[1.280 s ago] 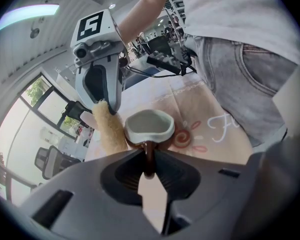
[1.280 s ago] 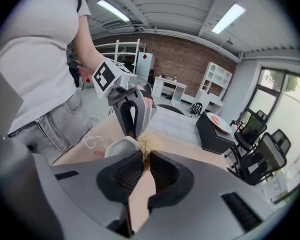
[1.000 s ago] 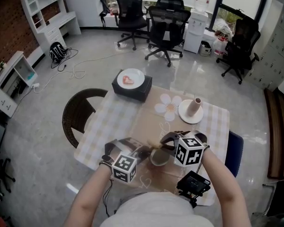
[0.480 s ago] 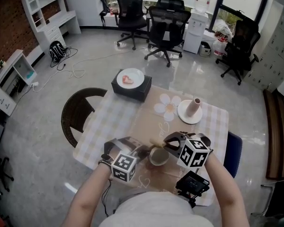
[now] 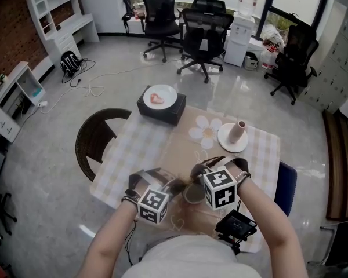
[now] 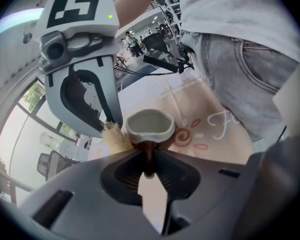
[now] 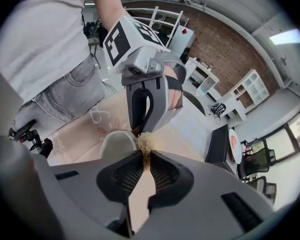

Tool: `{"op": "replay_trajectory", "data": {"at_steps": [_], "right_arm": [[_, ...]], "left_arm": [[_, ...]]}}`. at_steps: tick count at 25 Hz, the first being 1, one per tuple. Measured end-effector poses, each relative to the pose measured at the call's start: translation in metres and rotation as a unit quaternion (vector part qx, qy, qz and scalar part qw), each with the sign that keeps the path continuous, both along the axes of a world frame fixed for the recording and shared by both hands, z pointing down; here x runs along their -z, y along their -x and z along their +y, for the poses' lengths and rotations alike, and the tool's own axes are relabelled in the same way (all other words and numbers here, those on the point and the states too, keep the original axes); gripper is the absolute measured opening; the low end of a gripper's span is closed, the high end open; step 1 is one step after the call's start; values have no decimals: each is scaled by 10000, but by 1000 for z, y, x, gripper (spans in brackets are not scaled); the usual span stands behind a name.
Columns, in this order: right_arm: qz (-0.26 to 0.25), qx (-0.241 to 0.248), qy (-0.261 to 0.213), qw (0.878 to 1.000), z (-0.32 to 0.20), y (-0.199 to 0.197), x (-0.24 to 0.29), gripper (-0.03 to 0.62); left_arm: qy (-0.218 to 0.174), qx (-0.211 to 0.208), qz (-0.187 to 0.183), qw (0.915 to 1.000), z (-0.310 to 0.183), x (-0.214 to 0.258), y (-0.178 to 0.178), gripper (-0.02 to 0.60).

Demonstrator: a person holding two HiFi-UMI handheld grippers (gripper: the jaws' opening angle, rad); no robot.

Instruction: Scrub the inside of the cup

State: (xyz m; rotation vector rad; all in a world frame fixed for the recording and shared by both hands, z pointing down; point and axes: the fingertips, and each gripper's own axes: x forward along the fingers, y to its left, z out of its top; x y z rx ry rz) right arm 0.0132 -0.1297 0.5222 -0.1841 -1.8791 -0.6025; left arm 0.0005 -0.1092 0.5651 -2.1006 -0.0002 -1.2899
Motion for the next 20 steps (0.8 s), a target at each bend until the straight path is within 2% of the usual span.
{"op": "replay_trajectory", "data": {"at_steps": [5,11,13,15,17,20], "right_arm": [[747,655,-57,9950,-6,3,-8,43],[1114,636,305,9913,-18,2,-24,41],[1103,355,677,9909,-21,2,-27,41],[1030,-164,1175,9876,-26,-1,-30,41],[921,-792,1613,9794,-32,-10,-33,41],[342,-1495,2240,9624,-37,-12,-36,41]], "left_arm": [[-34,-37,-4,10000,0,-3,-1,66],[-126,-61,-39,9999,0,-1,-1,66],[-140,-91,-27,9999,0,-4,-1,66],[-159,-106,-21,9998,0,-4,-1,66],[-175,-105,-21,9998,1,-4,-1,66],[-216,-119,-17,9997,1,-4,-1,66]]}}
